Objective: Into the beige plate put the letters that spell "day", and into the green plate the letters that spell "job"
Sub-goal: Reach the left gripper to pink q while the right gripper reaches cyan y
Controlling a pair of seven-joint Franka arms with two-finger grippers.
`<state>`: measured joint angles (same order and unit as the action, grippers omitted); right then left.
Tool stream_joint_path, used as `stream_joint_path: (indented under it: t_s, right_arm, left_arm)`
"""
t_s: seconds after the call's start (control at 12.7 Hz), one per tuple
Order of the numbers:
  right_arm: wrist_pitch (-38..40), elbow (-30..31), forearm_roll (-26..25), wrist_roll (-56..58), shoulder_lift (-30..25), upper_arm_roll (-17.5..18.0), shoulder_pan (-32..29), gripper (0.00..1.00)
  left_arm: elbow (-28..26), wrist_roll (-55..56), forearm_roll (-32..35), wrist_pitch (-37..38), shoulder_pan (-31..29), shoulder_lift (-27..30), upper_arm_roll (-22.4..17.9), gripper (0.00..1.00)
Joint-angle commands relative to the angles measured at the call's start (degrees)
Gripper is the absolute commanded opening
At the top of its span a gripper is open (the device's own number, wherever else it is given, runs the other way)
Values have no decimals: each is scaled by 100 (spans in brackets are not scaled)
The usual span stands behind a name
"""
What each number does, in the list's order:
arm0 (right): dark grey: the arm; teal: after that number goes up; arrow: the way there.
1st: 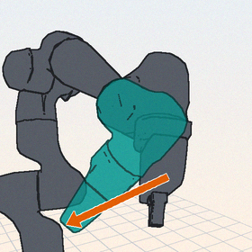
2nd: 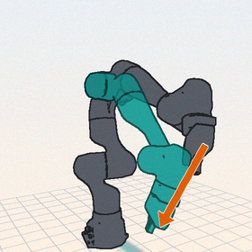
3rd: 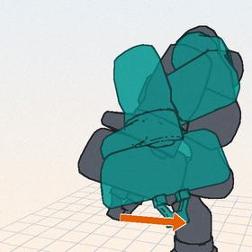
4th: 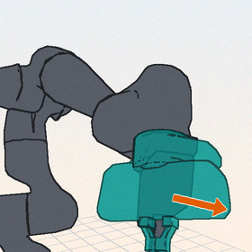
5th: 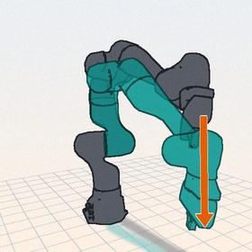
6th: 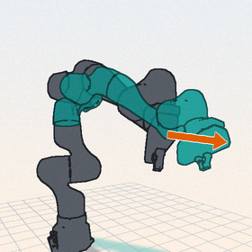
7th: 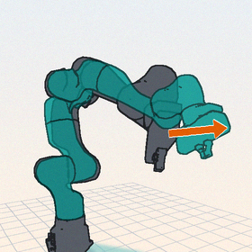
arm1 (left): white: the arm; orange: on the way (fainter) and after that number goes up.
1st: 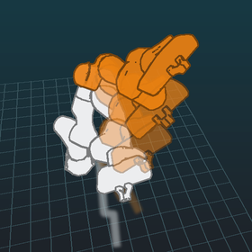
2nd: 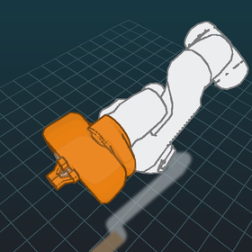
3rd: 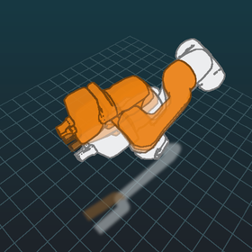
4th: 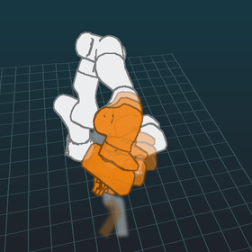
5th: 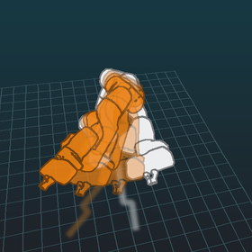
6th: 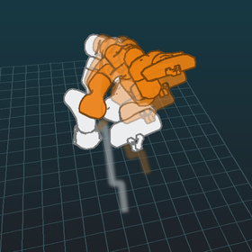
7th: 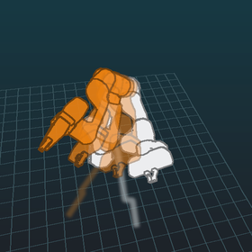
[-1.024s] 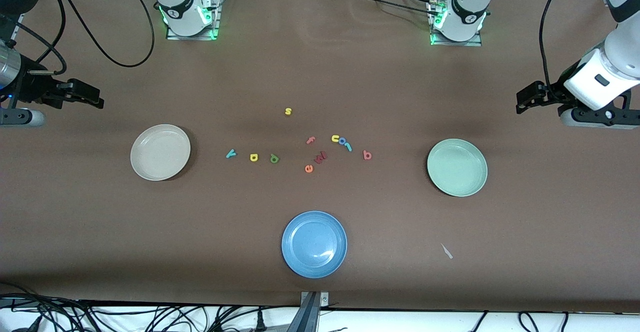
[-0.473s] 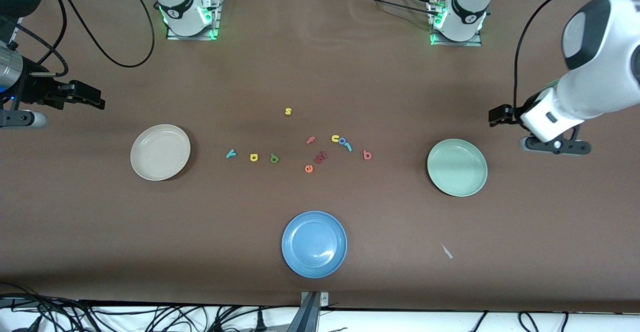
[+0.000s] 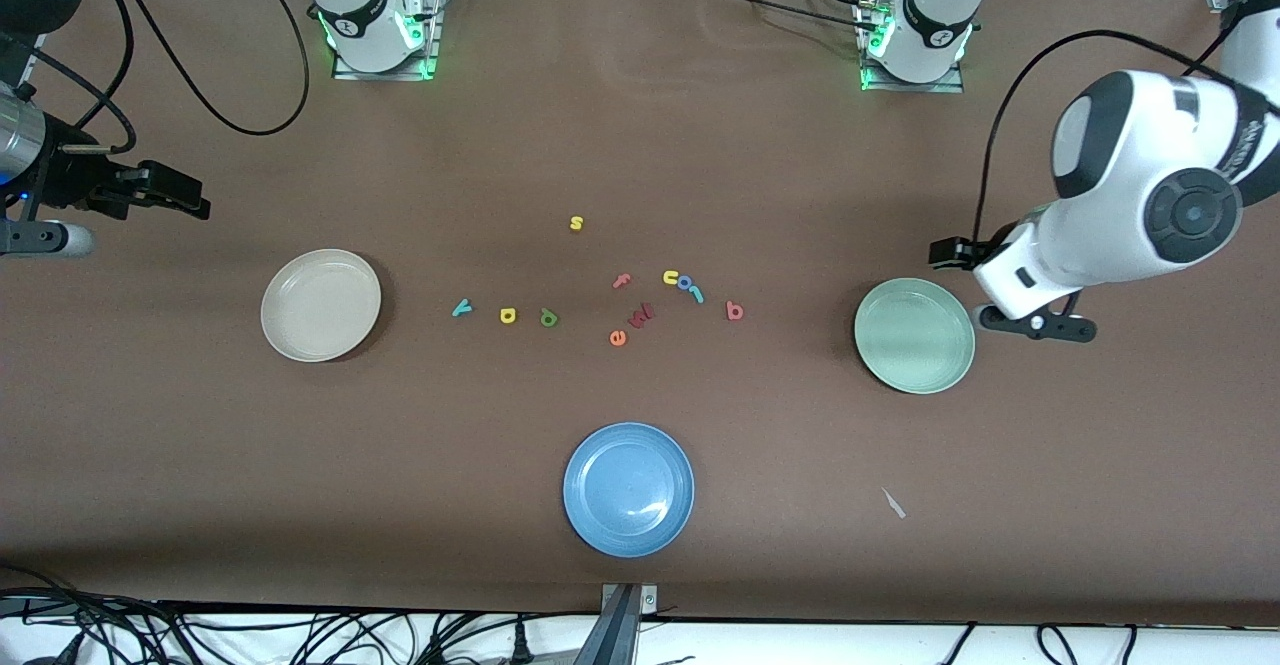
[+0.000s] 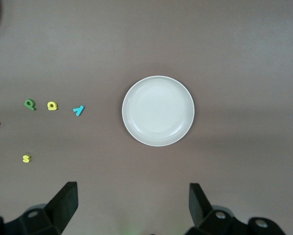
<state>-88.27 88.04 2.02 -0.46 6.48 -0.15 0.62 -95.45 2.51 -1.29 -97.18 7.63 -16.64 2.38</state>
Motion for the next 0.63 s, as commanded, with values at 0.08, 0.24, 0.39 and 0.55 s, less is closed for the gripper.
stream_joint_path:
  t_s: [0.08,0.24,0.39,0.55]
  right_arm:
    - [-32,-59,62,-15,306,33,8,100]
    - [55,-85,97,-59,503,50,17,100]
    - [38,-85,105,2,547,50,8,100]
    - [-242,-41,114,-146,660,59,104,100]
  left_arm:
    - [246,1143,-90,-353,536,-392,17,100]
    - [246,1890,-580,-809,818,-603,17,100]
    - [246,2375,-749,-1196,1108,-805,17,100]
    - [246,2683,-758,-1548,1407,-1068,17,100]
